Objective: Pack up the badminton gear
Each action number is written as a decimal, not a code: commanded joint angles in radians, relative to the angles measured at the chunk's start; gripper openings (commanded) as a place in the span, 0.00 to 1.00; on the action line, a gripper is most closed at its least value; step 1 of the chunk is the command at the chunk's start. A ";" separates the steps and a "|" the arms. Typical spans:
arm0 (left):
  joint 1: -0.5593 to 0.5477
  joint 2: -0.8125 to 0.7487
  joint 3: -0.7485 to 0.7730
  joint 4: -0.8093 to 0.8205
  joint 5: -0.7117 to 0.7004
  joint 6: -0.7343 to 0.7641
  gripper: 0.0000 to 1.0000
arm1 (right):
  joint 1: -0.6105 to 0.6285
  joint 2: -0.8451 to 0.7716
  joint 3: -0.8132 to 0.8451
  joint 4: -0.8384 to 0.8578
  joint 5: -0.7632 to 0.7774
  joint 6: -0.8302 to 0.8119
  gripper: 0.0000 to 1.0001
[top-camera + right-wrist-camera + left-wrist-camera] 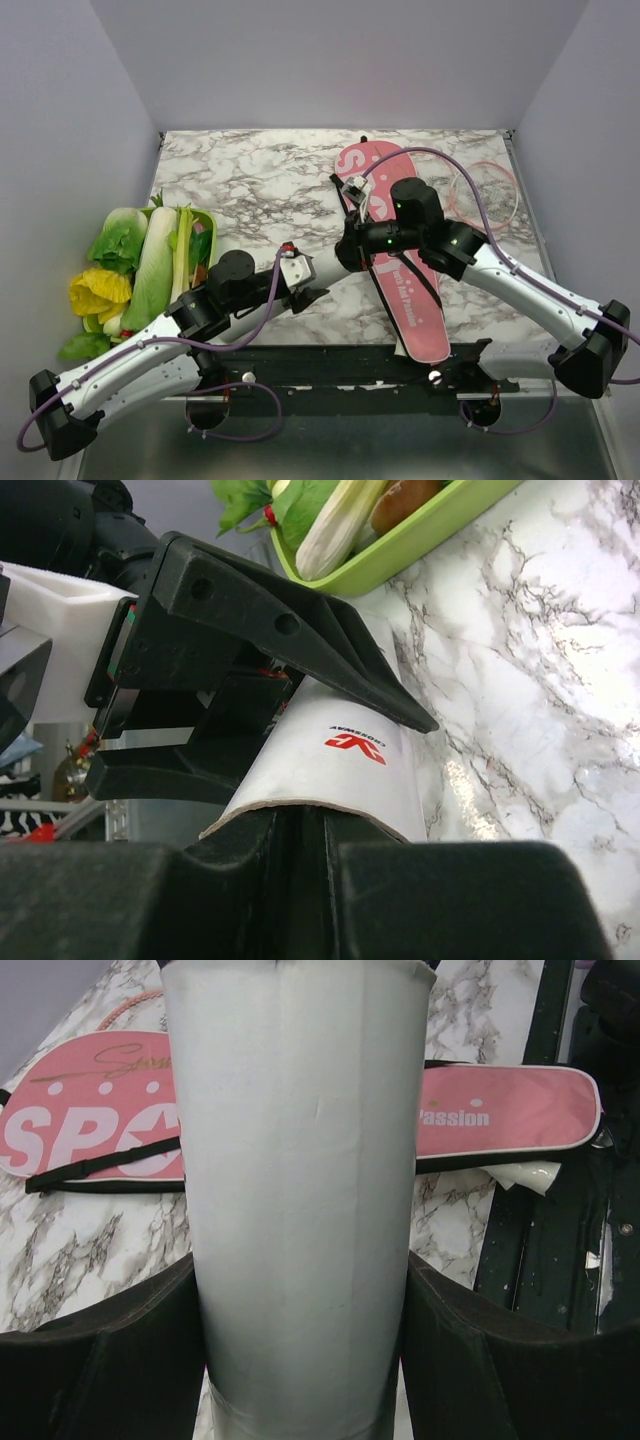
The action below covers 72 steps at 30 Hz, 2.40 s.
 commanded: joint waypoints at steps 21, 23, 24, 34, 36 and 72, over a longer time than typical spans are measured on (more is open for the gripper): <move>-0.008 0.011 0.009 0.063 -0.010 0.003 0.00 | -0.009 -0.123 0.233 -0.402 0.933 -0.144 0.63; -0.008 0.008 0.011 0.060 -0.017 0.001 0.00 | -0.064 -0.091 0.224 -0.402 0.998 -0.138 0.63; -0.008 0.006 0.011 0.061 -0.027 0.000 0.00 | -0.089 -0.076 0.212 -0.404 1.003 -0.132 0.63; -0.011 -0.006 0.012 0.057 -0.096 0.006 0.00 | -0.307 0.257 0.163 -0.316 1.010 -0.033 0.59; -0.013 -0.012 0.009 0.058 -0.105 0.008 0.00 | -0.330 0.335 0.173 -0.304 1.007 -0.027 0.59; -0.014 -0.009 0.014 0.046 -0.117 0.017 0.00 | -0.385 0.687 0.273 -0.335 1.062 0.000 0.15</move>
